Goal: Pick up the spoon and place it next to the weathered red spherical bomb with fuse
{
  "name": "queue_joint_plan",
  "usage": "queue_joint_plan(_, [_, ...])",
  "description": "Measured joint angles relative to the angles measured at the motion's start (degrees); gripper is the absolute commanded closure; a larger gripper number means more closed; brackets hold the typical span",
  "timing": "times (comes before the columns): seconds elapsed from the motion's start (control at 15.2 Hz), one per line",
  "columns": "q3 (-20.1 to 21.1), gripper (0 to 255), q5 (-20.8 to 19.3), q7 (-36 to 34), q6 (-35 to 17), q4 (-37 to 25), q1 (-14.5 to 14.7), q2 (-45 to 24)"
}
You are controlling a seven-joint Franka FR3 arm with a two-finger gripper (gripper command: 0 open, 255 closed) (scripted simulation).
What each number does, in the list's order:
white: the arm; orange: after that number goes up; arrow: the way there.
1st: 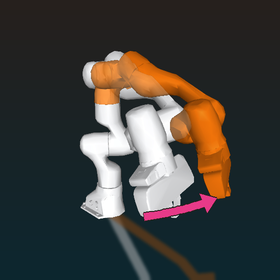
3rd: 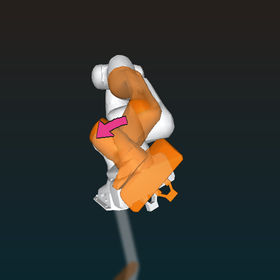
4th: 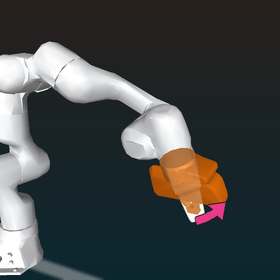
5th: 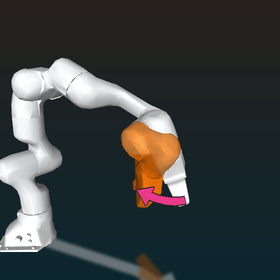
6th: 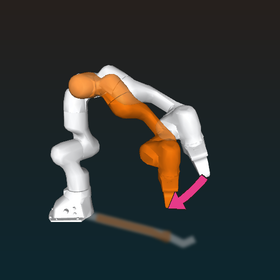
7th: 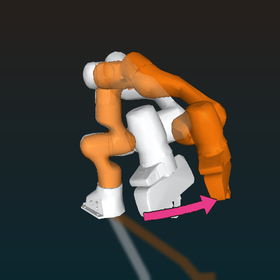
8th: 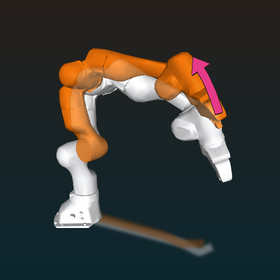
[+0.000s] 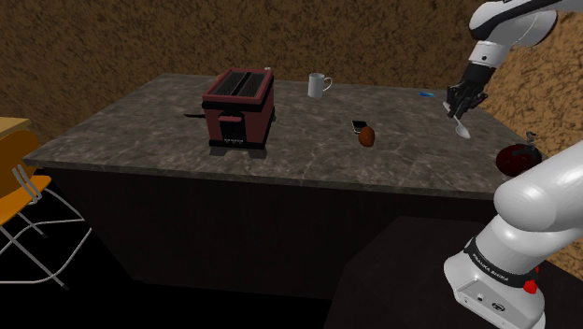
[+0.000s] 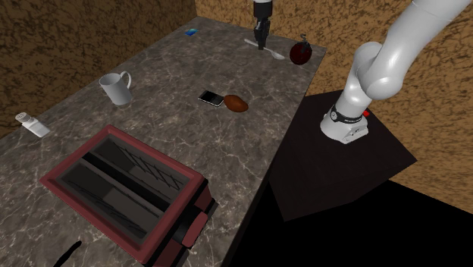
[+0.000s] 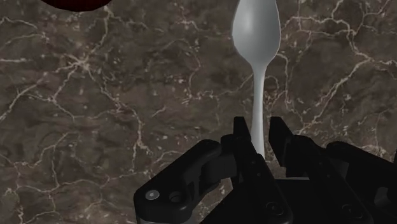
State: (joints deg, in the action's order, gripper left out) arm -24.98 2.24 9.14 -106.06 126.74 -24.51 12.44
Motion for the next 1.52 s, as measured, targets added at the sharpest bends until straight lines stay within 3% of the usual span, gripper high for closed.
queue_joint_plan(1.25, [0.98, 255, -0.50, -2.09, 14.44, -12.60, 0.28, 2.12])
queue_joint_plan(1.52, [-0.84, 255, -2.59, 0.73, 15.54, -10.95, -1.47, 4.90])
